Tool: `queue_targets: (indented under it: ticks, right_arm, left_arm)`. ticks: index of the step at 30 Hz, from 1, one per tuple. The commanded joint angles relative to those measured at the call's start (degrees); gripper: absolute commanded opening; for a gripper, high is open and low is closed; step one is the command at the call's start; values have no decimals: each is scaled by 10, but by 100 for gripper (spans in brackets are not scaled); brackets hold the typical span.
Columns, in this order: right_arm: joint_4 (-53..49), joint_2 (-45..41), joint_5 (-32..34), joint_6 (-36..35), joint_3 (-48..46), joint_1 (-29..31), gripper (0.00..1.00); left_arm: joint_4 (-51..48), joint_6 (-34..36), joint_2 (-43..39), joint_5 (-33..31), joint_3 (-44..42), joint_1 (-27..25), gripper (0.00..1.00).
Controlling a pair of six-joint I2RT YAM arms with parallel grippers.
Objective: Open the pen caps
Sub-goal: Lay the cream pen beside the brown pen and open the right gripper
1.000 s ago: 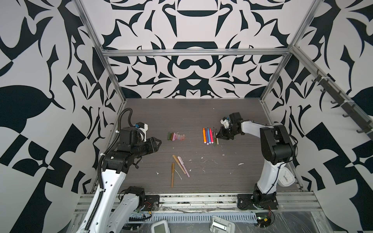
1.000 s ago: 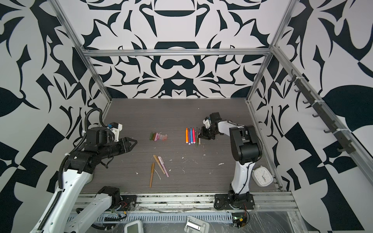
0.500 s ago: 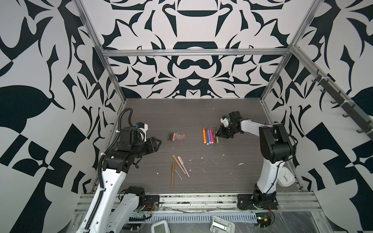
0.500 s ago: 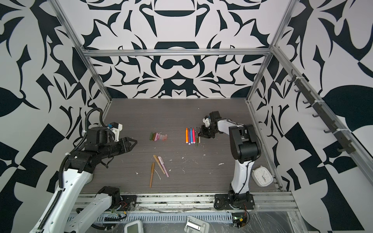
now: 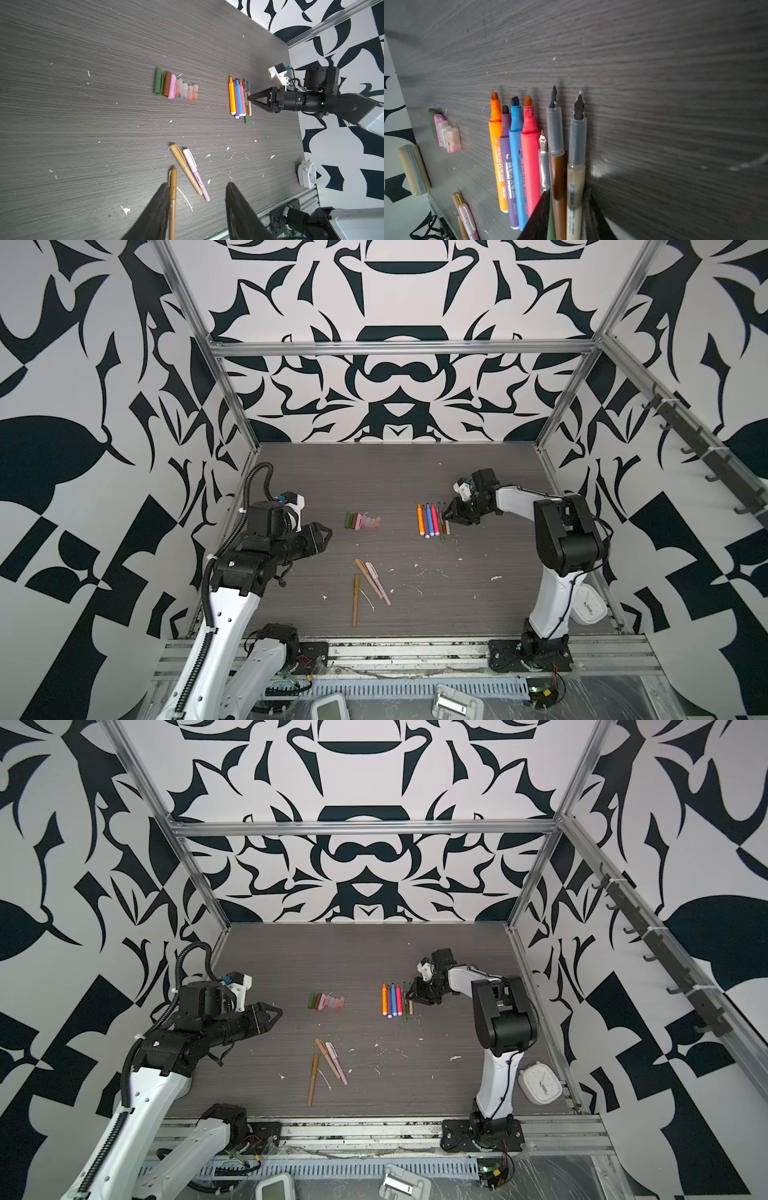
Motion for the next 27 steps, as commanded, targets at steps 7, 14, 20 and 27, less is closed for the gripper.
queue_targets:
  ticks: [7, 14, 20, 27]
  right_arm:
    - [16, -23, -29, 10, 9, 2, 34]
    - [12, -53, 18, 6, -4, 1, 43]
    - [36, -132, 28, -3, -72, 1, 47]
    - [130, -298, -34, 44, -261, 1, 20]
  left_arm:
    - [-4, -1, -7, -3, -9, 1, 47]
    - [-4, -2, -9, -3, -9, 1, 47]
    - [-4, -2, -13, -4, -9, 1, 47]
    - [-4, -2, -16, -1, -10, 0, 47]
